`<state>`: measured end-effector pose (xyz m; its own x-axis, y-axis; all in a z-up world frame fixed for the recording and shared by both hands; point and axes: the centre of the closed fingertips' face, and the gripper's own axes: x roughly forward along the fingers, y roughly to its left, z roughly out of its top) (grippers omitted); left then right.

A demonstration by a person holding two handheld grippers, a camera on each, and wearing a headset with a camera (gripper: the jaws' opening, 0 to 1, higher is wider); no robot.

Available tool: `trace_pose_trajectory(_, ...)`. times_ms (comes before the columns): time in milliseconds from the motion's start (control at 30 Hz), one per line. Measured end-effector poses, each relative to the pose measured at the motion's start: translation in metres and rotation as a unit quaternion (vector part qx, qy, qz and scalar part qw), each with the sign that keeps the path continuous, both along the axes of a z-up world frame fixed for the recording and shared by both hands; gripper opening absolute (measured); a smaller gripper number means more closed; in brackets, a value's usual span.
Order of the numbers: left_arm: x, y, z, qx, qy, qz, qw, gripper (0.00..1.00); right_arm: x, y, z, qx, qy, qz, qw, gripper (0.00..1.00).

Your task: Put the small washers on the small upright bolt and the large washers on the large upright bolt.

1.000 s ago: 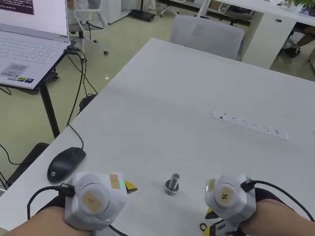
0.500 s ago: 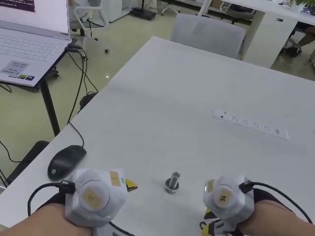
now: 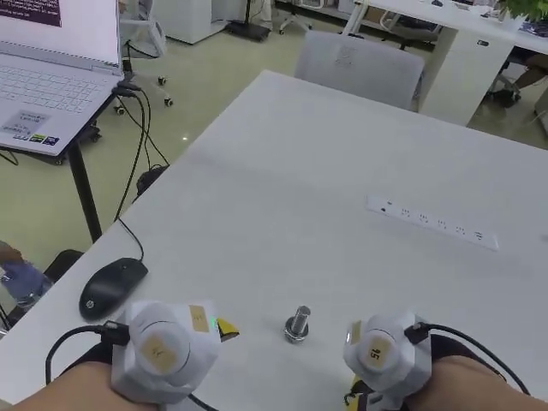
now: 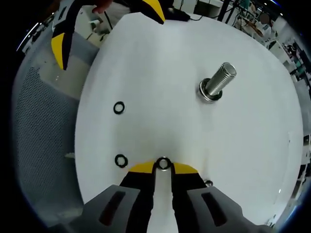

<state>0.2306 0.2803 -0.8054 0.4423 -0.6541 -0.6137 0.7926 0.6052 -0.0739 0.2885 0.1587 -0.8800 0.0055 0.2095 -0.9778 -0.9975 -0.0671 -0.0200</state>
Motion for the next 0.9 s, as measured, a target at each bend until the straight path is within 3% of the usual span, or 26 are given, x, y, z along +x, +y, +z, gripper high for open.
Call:
trace_pose_trajectory(200, 0.001, 0.001, 0.002, 0.003, -0.002, 0.000, 1.0000, 0.81, 0.001, 0.000, -0.001, -0.005, -0.001, 0.002, 1.0000, 0.13)
trace_pose_trajectory(567, 0.001, 0.000, 0.005, 0.003, -0.005, 0.001, 1.0000, 0.82, 0.000, -0.002, 0.001, 0.009, 0.005, -0.032, 0.9994, 0.13)
trace_pose_trajectory(700, 0.002, -0.002, 0.004, 0.003, -0.006, 0.003, 1.0000, 0.84, 0.000, -0.003, 0.008, 0.013, 0.011, -0.045, 0.9989, 0.13)
trace_pose_trajectory(900, 0.001, -0.005, 0.003, 0.005, -0.005, -0.002, 1.0000, 0.88, 0.008, -0.005, 0.031, 0.016, 0.010, -0.060, 0.9980, 0.13)
